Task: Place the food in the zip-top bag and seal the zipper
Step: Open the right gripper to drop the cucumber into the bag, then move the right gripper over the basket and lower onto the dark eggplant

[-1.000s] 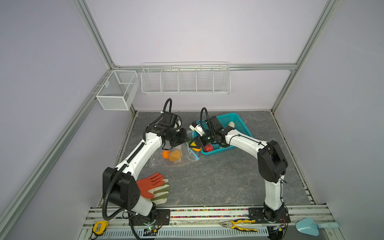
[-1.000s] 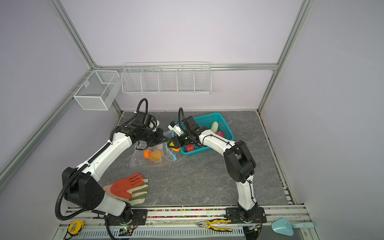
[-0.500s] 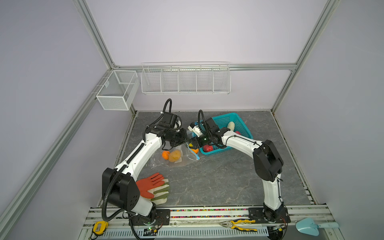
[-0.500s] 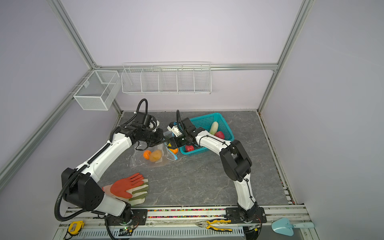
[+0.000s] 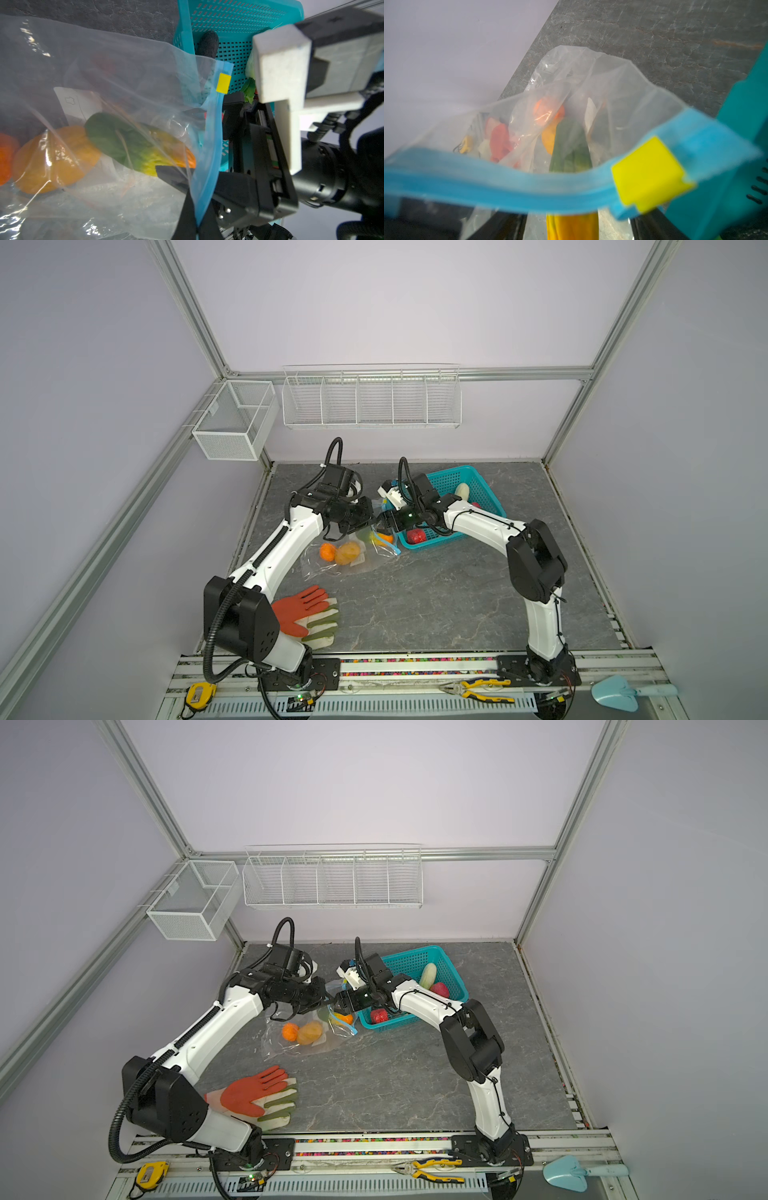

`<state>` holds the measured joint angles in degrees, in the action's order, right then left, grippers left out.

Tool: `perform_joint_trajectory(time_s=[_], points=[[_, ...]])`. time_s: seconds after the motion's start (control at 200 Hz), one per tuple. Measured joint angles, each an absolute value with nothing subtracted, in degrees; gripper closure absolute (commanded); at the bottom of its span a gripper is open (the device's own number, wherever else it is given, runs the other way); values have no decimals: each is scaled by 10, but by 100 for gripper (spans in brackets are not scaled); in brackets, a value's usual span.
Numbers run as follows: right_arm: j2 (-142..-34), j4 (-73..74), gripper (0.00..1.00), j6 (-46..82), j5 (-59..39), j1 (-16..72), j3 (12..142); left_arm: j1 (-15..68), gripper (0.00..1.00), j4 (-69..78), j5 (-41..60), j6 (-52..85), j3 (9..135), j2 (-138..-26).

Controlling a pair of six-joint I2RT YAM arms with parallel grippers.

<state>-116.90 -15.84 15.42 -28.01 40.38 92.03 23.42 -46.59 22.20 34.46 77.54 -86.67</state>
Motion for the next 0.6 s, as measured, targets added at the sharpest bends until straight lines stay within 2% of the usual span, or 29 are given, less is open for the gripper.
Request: perform_joint_trajectory(time_s=[0.215, 0.475, 0.6], points=[[-1144, -172, 22, 149, -262, 403, 909, 235, 100, -465, 224, 345, 775, -867], [-1011, -193, 24, 133, -221, 368, 837, 236, 100, -457, 229, 345, 769, -868], [-992, -196, 27, 135, -190, 335, 835, 236, 100, -455, 230, 344, 770, -876]])
